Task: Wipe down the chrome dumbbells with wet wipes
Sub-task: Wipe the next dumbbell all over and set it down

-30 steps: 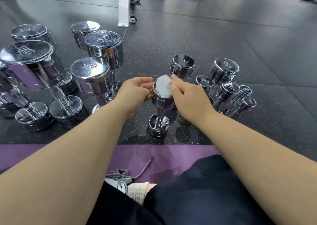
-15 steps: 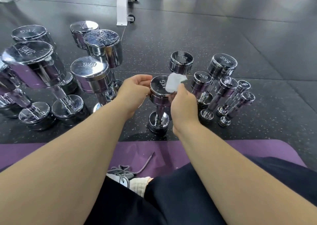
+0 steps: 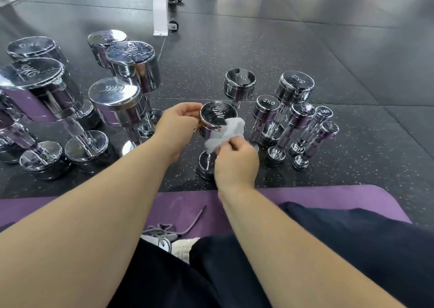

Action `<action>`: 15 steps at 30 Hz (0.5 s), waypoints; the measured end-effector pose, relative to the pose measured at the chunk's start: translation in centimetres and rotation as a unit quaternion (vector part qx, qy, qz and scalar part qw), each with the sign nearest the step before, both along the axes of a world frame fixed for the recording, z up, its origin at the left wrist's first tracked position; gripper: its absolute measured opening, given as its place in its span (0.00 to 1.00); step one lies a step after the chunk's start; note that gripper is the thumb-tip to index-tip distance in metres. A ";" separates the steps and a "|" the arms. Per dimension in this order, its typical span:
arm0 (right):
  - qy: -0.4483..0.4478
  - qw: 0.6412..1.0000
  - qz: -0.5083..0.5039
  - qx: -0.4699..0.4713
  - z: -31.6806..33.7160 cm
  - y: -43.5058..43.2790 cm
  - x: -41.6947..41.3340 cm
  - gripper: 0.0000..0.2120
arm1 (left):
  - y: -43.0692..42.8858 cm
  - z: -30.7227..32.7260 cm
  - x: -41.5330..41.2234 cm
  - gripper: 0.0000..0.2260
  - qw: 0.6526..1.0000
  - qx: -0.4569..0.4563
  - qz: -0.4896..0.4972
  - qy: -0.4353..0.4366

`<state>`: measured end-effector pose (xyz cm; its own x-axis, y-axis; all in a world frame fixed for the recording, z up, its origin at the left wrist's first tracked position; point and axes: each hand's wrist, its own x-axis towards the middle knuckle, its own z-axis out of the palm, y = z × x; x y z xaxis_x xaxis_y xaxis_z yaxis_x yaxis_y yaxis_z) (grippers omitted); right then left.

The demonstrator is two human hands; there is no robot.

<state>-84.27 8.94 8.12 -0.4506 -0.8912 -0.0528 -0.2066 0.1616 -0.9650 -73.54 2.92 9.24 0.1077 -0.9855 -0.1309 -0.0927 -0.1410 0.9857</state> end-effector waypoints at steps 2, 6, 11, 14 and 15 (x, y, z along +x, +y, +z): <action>-0.096 0.993 -0.069 -0.009 0.8 -1.5 -1.4 0.08 | 0.7 -0.1 -0.2 0.22 1.000 -0.005 0.003 -0.014; -0.198 0.977 -0.066 0.047 -0.2 -2.5 -1.9 0.13 | 1.6 0.4 -0.2 0.23 1.000 0.007 -0.017 -0.020; -0.257 0.964 -0.049 0.038 -0.1 -2.2 -0.9 0.11 | 1.8 0.1 -0.2 0.24 1.000 0.005 -0.015 -0.012; -0.241 0.969 -0.051 0.030 -0.4 -2.0 -0.8 0.10 | 1.8 0.1 -0.4 0.22 1.000 0.012 -0.002 -0.006; -0.240 0.969 -0.049 0.026 -0.3 -1.6 -0.7 0.11 | 1.9 0.2 -0.6 0.19 1.000 0.026 0.004 -0.012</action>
